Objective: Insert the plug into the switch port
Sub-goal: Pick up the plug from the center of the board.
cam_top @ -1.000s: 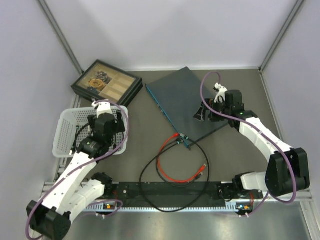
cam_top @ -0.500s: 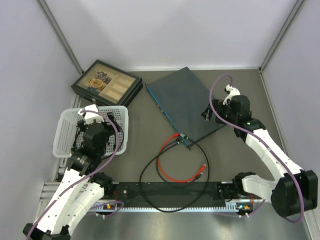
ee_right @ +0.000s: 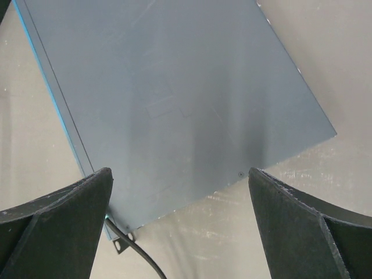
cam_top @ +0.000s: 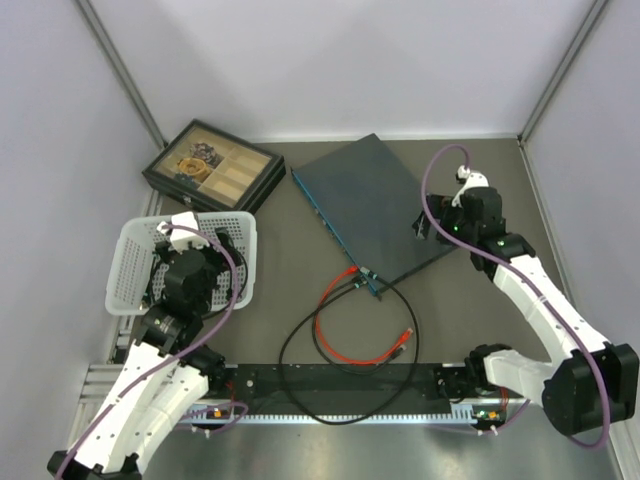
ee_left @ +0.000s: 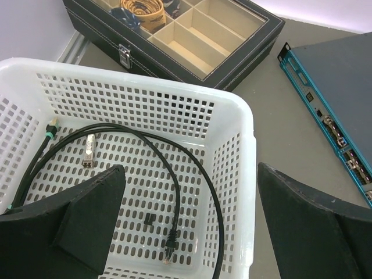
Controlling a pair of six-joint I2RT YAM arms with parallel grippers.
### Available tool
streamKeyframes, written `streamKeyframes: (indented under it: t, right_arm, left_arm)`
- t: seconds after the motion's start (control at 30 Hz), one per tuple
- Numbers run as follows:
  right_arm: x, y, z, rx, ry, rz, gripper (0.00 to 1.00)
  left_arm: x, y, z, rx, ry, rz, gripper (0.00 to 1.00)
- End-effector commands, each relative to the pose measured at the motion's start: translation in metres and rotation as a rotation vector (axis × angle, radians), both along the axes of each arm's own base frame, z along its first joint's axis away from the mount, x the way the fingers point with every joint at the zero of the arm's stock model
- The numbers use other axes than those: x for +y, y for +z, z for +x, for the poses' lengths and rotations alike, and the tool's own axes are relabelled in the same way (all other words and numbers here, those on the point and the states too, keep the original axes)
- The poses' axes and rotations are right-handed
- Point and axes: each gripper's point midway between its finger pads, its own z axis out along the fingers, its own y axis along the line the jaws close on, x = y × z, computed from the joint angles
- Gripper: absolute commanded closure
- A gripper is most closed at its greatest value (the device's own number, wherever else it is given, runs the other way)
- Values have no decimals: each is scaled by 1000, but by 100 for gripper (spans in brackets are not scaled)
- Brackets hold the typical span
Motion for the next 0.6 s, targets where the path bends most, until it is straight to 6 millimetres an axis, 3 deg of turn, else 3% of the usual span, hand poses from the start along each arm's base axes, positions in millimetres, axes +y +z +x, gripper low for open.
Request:
streamKeyframes:
  t: [0.0,0.17,0.3,0.4,0.57]
  right_arm:
    - [6,17,18,-72,25,-10,1]
    - [15,9,26,-64,88,-22,1]
    - [26,0,28,-59,139,13,1]
    - [34,-3,25,-49,174,44,1]
    - [49,-2,22,-52,236,103,1]
  left_arm:
    - [-1,-2,6,2,2,0,1]
    - [6,-12,15,51,42,-11,1]
    - [12,-34,28,141,68,-16,3]
    - [26,-51,37,208,116,-42,5]
    - [70,-80,48,293,264,-109,9]
